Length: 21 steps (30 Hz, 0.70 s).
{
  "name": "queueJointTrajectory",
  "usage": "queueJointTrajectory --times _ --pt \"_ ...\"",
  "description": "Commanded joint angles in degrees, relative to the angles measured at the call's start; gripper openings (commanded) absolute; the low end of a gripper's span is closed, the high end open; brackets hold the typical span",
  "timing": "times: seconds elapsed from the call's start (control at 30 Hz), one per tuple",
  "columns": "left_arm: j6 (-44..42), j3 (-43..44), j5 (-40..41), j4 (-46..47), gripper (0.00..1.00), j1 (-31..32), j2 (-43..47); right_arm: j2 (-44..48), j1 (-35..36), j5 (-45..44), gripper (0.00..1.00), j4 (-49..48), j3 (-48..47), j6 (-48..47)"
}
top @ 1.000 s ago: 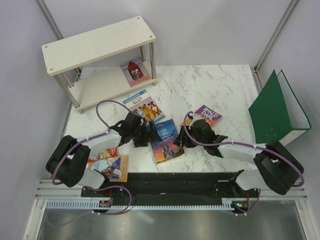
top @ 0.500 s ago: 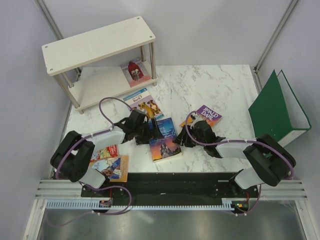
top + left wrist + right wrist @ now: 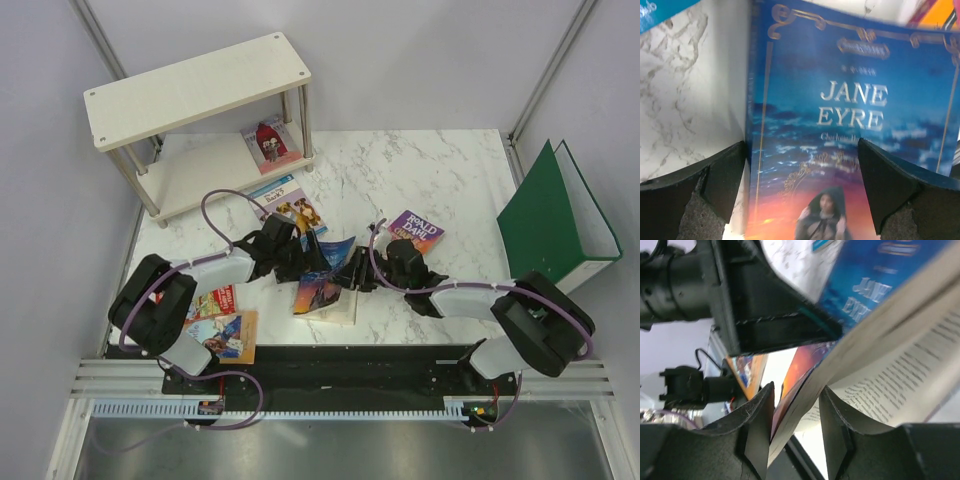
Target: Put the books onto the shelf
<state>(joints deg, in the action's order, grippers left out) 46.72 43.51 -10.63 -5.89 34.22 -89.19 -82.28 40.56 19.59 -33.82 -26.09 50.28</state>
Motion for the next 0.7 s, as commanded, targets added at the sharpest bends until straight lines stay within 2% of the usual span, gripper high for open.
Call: queueJointTrajectory --times 0.0,0.13,0.33,0.53,0.67 --pt "2.76 -1.14 -6.59 2.64 1.00 3.14 -4.94 -2.53 3.39 9.23 0.48 -6.70 -3.97 1.84" --pt "2.59 -0.79 -6.51 2.37 1.00 3.14 -4.95 -7.09 3.74 9.06 0.49 -5.82 -4.41 2.27" --pt "1.97 -0.44 -5.80 1.06 1.00 3.14 -4.59 -9.65 3.65 5.46 0.44 7.09 -8.01 2.54" --pt "0.75 0.96 -4.57 -1.75 1.00 3.14 -4.42 -5.19 3.92 2.83 0.34 13.43 -7.23 5.09" --pt "0.30 1.14 -4.13 -2.20 1.00 3.14 -3.72 -2.97 4.00 -2.44 0.27 18.17 -6.17 3.60"
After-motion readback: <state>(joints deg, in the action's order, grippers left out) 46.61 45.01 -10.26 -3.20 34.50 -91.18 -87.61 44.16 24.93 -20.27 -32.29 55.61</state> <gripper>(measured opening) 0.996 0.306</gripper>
